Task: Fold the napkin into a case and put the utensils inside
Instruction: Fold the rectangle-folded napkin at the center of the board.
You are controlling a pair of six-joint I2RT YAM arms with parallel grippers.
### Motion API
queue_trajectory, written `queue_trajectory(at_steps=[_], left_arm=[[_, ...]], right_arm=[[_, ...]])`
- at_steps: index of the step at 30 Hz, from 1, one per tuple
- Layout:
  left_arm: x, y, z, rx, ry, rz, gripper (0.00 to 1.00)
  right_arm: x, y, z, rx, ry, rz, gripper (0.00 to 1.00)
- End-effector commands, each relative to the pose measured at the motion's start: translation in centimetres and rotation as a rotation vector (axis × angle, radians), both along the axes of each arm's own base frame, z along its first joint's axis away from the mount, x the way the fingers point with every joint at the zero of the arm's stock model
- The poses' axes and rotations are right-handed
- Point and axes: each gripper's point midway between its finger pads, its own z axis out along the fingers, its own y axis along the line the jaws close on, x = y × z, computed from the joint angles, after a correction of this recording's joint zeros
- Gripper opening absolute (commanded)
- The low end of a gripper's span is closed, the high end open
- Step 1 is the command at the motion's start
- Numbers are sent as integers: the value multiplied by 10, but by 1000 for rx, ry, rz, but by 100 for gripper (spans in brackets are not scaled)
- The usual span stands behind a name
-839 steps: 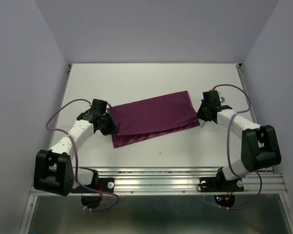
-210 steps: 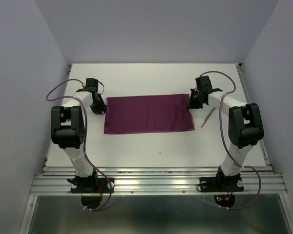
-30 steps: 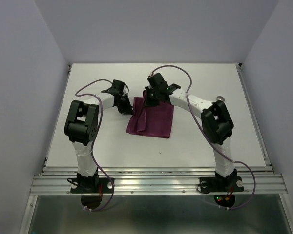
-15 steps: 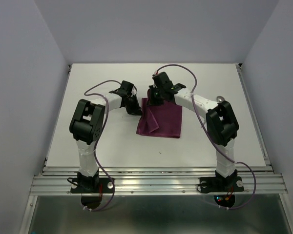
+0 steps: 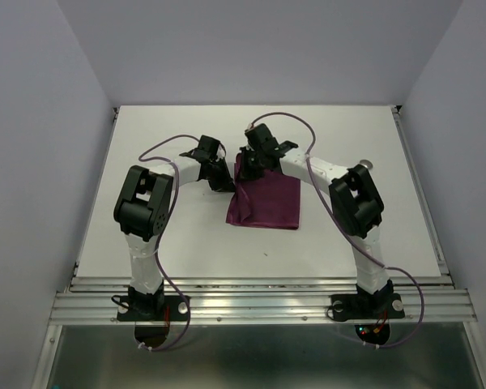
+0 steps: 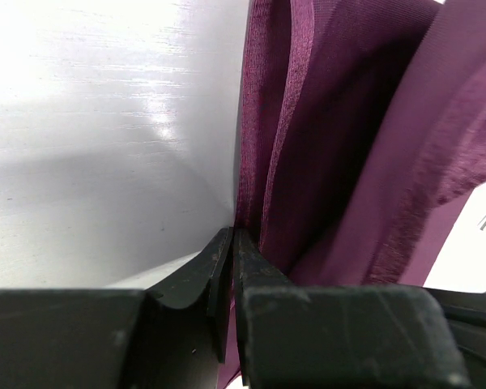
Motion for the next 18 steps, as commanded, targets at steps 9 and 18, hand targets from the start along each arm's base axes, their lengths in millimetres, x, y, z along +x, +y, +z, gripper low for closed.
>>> queue_trajectory(at_steps=[9, 18], left_arm=[[-23, 15, -11, 63, 49, 2, 17], [-22, 34, -2, 112, 35, 33, 24]], right_arm=[[16, 32, 16, 89, -42, 23, 1], [14, 46, 19, 123, -34, 64, 34]])
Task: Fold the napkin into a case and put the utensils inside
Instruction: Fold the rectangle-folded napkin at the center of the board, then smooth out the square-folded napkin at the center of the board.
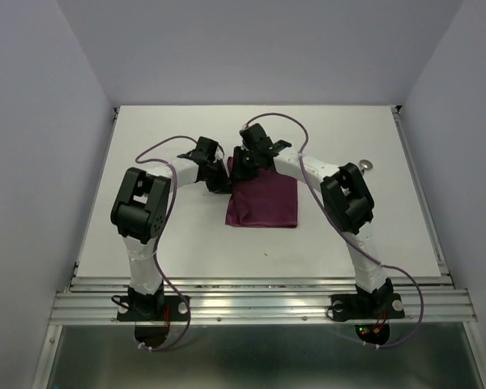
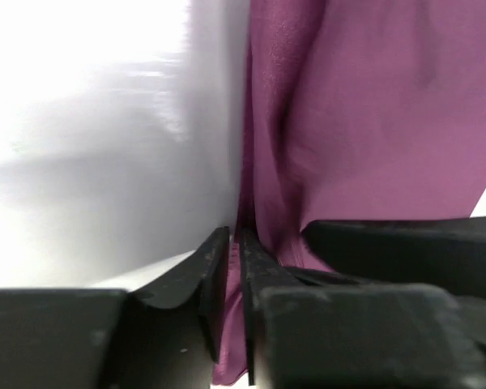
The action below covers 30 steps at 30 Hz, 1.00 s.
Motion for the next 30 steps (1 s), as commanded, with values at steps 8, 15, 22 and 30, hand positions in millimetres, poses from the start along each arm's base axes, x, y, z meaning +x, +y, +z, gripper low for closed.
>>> queue_trajectory(at_steps=[8, 15, 22, 30], left_arm=[[-5, 86, 41, 147, -44, 121, 40], [-1, 86, 62, 126, -88, 111, 40], [-5, 36, 62, 77, -104, -18, 36], [32, 6, 77, 31, -169, -53, 31]], right_arm=[[4, 15, 65, 98, -134, 30, 48], [-13, -27, 79, 55, -161, -32, 43], [-43, -106, 35, -57, -62, -173, 13], [-22, -183, 30, -94, -68, -322, 8]])
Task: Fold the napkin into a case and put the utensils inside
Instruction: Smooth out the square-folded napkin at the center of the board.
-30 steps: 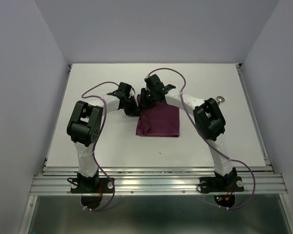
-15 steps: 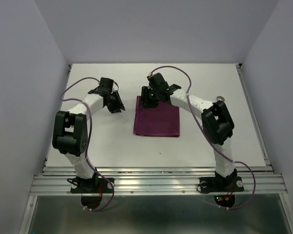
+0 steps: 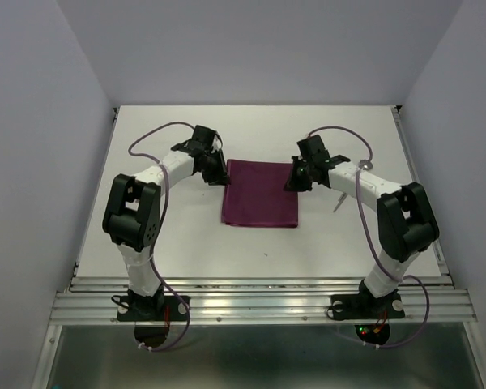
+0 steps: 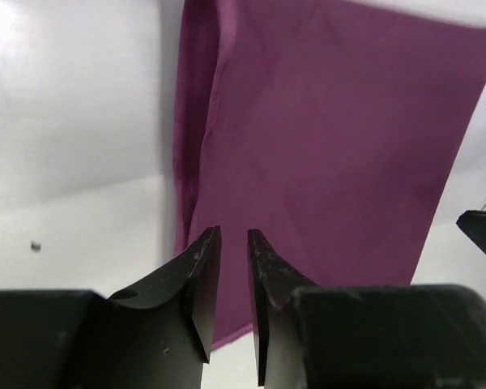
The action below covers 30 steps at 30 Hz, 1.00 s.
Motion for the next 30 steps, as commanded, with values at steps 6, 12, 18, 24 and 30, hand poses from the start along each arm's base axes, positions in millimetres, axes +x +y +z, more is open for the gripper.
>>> queue_trajectory(at_steps=[6, 12, 18, 24, 30], left_arm=[[77, -27, 24, -35, -114, -25, 29], [114, -32, 10, 9, -115, -26, 29], [127, -28, -32, 54, -55, -24, 29], [120, -16, -58, 89, -13, -12, 28], [118, -6, -42, 102, -39, 0, 28]], right_arm=[[77, -50, 30, -49, -160, -94, 7], [105, -48, 7, -46, -127, -77, 6], [135, -58, -11, -64, -119, -119, 6], [145, -64, -48, -113, -71, -109, 6], [124, -60, -15, -64, -98, -77, 6]])
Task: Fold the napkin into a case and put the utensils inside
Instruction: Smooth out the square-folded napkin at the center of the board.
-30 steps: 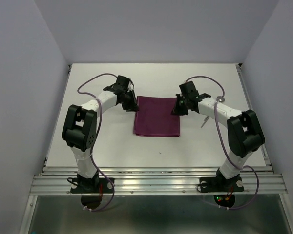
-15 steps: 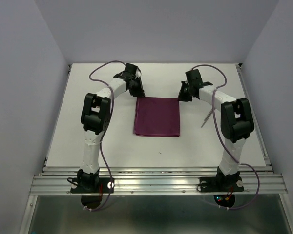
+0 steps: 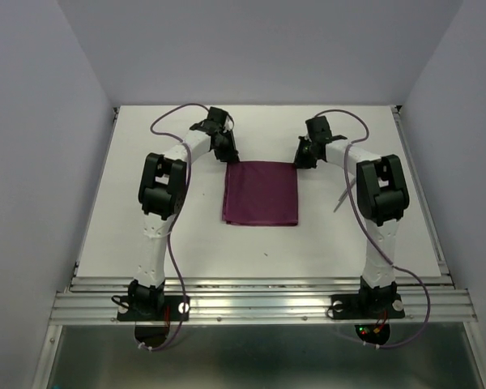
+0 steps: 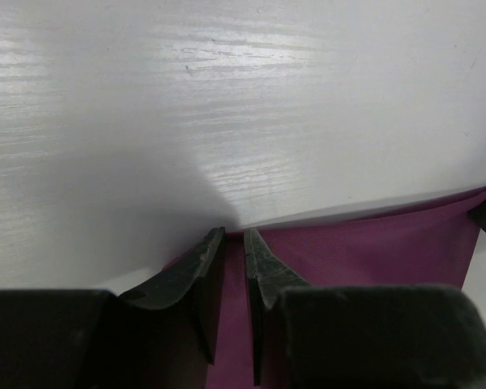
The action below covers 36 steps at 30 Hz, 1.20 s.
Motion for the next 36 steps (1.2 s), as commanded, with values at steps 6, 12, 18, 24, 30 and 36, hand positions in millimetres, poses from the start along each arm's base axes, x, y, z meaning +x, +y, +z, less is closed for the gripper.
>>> queue_trajectory(at_steps=[6, 12, 18, 24, 30, 36], left_arm=[[-16, 31, 46, 71, -68, 23, 29], [-28, 36, 50, 77, -71, 27, 29], [-37, 43, 40, 81, -57, 36, 29], [-40, 45, 40, 85, -55, 35, 29], [-39, 45, 64, 81, -103, 26, 29], [-53, 56, 86, 117, -136, 39, 29]], right_arm=[[-61, 24, 77, 54, -104, 97, 6], [-130, 49, 58, 75, -14, 139, 6], [-161, 49, 46, 84, 33, 121, 6], [-179, 39, 16, 55, 103, 101, 6], [-183, 38, -1, 41, 142, 97, 4], [-169, 25, 34, -11, 46, 47, 4]])
